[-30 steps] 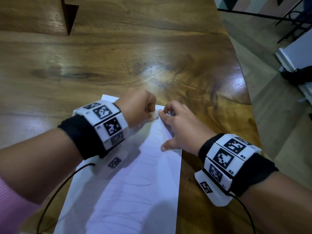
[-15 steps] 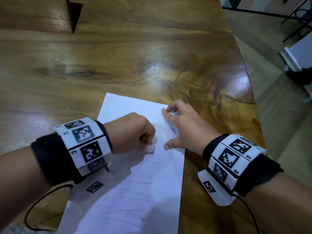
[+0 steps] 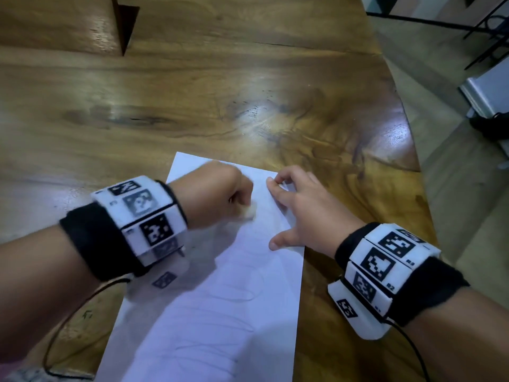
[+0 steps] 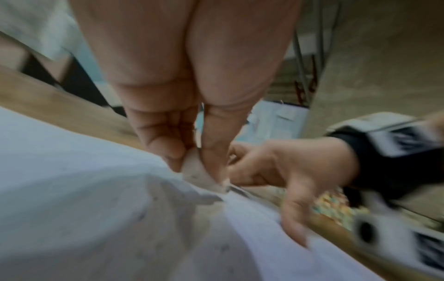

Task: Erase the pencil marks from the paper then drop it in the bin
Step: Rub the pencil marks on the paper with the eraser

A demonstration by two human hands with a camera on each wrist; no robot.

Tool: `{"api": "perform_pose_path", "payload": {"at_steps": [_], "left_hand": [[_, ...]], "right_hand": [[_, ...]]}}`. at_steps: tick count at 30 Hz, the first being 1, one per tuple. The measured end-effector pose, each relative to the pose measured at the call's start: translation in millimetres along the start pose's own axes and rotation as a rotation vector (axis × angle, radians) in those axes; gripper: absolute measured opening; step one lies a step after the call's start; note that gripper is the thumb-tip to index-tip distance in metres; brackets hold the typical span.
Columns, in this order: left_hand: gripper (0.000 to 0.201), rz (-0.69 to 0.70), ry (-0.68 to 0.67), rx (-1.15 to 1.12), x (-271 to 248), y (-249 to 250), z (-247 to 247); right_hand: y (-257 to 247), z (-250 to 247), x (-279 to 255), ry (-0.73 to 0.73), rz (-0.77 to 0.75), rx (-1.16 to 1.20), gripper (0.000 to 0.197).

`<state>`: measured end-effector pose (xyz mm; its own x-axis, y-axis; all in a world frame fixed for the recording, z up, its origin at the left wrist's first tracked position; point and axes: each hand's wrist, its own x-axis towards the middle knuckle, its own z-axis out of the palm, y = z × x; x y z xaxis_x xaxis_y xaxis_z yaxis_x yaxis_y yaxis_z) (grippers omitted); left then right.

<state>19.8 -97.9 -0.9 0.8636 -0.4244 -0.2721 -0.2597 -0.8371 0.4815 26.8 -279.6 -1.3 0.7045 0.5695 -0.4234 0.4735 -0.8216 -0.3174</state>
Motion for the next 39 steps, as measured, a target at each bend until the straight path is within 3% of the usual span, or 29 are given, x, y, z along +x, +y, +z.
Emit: {"api": "perform_pose_path", "payload": {"at_steps": [3, 5, 8, 11, 13, 15, 17, 18, 22, 24, 27, 29, 31, 35, 37, 39], "left_hand": [[0.012, -0.006, 0.115, -0.005, 2.5, 2.4, 4.5], [0.021, 0.082, 0.038, -0.038, -16.3, -1.1, 13.0], [0.018, 0.042, -0.092, -0.080, -29.1, -5.7, 15.4], [0.010, -0.031, 0.130, -0.036, -10.5, -5.8, 8.5], [0.018, -0.042, 0.191, -0.024, -8.4, -6.2, 8.4], [0.022, 0.031, 0.066, -0.058, -22.5, -11.2, 11.8], [0.019, 0.014, -0.138, -0.095, -36.2, -12.6, 13.2], [0.014, -0.001, -0.172, -0.098, -36.8, -12.9, 12.6], [0.013, -0.038, 0.114, -0.014, -6.9, 1.4, 6.5], [0.020, -0.021, 0.172, -0.030, -4.8, 4.4, 10.8], [0.035, 0.092, -0.060, -0.059, -25.6, 4.8, 15.1], [0.021, 0.088, -0.204, -0.027, -24.6, 5.7, 13.3], [0.006, 0.047, -0.120, 0.021, -3.7, 10.1, 5.2], [0.009, -0.076, 0.138, 0.004, 24.8, 17.7, 1.9], [0.014, 0.011, 0.125, -0.036, 4.5, 14.9, 13.2], [0.018, 0.071, -0.010, -0.077, -18.6, 16.9, 21.7]], "right_hand": [[0.6, 0.3, 0.4, 0.001, 0.000, 0.003, 0.104], [0.9, 0.1, 0.2, 0.000, 0.001, 0.015, 0.105], [0.7, -0.1, -0.2, -0.005, -0.002, 0.017, 0.105], [0.4, -0.1, -0.4, -0.002, 0.002, 0.014, 0.104], [0.3, 0.0, 0.0, 0.000, 0.003, 0.013, 0.104], [0.4, -0.2, 0.1, -0.003, 0.002, 0.015, 0.104], [0.4, -0.2, -0.2, -0.003, 0.005, 0.023, 0.104], [0.1, -0.3, -0.5, -0.002, 0.008, 0.024, 0.104], [-1.2, -0.6, -0.7, -0.002, 0.010, 0.002, 0.103], [-1.4, -0.5, -0.2, -0.004, 0.007, -0.002, 0.104], [-0.2, 0.0, -0.3, -0.003, 0.005, 0.015, 0.104], [0.3, 0.0, -1.0, -0.001, 0.002, 0.016, 0.104], [-0.2, -0.3, -1.3, -0.004, -0.002, 0.004, 0.104], [-1.4, -0.5, 0.3, 0.002, 0.002, 0.001, 0.103], [-1.1, 0.2, 0.5, -0.004, 0.001, 0.010, 0.103], [0.3, 0.6, 0.1, -0.008, -0.004, 0.016, 0.103]]}}
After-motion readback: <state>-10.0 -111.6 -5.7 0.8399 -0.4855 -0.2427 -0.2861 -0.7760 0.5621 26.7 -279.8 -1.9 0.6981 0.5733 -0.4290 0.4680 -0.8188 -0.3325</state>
